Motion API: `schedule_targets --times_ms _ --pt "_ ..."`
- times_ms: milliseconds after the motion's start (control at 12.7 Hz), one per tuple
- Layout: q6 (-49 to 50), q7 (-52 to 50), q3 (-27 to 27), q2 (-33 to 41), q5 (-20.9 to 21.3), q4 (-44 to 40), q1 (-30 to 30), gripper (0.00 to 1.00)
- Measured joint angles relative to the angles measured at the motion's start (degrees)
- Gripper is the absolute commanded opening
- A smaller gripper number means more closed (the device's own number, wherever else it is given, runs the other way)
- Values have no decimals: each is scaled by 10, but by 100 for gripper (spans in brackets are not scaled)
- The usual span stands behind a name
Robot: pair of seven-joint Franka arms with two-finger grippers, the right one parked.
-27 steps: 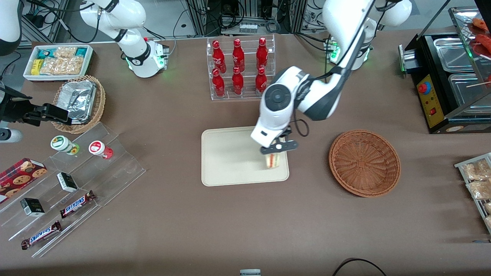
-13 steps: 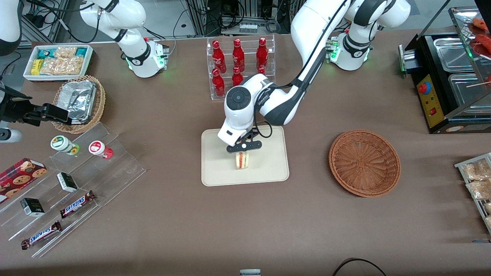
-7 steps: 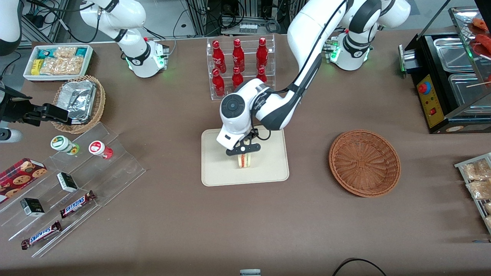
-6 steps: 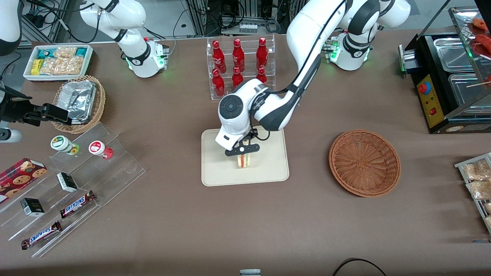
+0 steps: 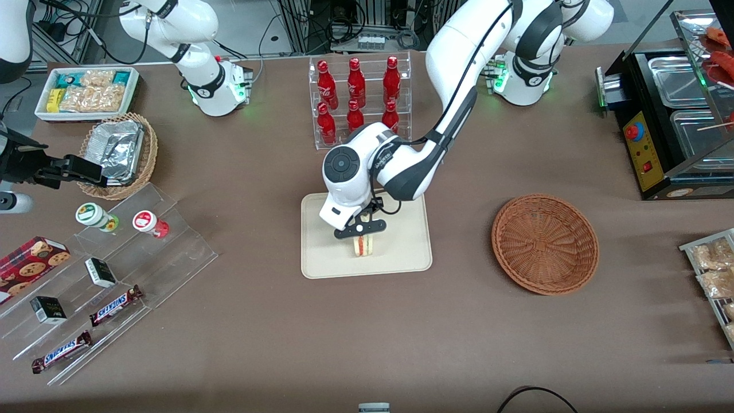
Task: Place sandwich from basket to tray
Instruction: 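Lower the held sandwich onto the tray center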
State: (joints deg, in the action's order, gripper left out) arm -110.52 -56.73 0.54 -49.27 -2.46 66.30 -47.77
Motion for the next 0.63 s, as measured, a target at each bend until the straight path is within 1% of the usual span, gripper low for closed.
schedule_targets --times_ms 393,629 --pt "-1 -11 0 -11 4 -4 0 0" --pt "-1 -14 0 -18 18 -5 0 0"
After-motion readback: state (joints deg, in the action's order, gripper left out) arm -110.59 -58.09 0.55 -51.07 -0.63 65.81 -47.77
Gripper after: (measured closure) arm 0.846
